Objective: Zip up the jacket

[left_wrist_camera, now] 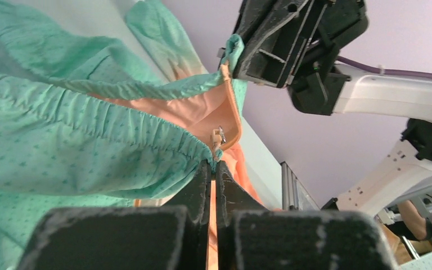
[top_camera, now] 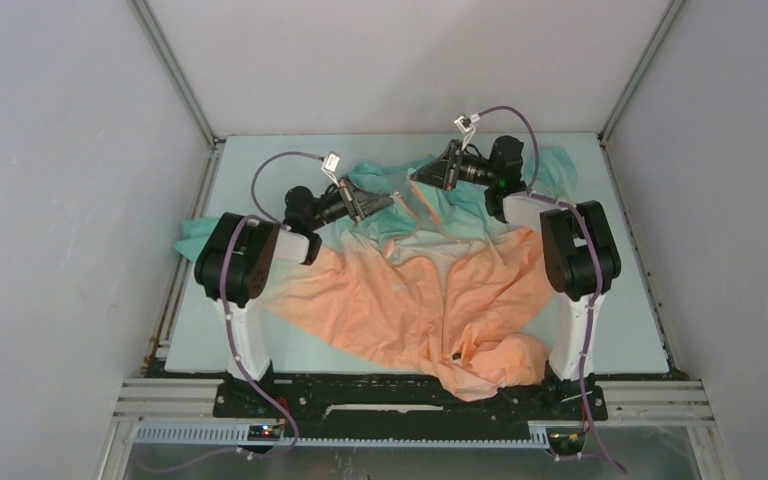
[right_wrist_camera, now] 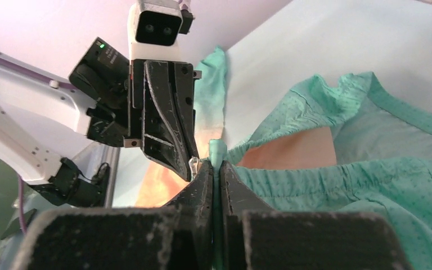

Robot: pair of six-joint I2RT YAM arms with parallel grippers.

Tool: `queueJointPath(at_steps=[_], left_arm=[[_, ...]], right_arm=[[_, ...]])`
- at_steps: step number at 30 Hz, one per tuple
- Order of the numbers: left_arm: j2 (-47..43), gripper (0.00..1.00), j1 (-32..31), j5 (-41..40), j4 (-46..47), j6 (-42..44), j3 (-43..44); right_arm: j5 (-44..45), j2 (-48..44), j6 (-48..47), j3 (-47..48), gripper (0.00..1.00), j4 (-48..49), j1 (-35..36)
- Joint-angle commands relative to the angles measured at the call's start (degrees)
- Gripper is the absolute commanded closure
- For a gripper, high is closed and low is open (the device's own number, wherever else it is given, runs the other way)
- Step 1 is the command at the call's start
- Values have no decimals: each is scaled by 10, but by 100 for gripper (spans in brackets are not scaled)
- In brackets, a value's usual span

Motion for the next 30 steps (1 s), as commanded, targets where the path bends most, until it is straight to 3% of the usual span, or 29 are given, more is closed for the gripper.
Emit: queueJointPath(at_steps=[1,13,30], left_arm=[[8,100,-6,28,68,-27,38],[19,100,-6,34,86,-41,46],[37,100,11,29,140,-83,44]], right_arm=[[-25,14,56,-3,94,99,0],[-55,23,46,0,87,96,9],[-102,43,93,7,87,154,16]])
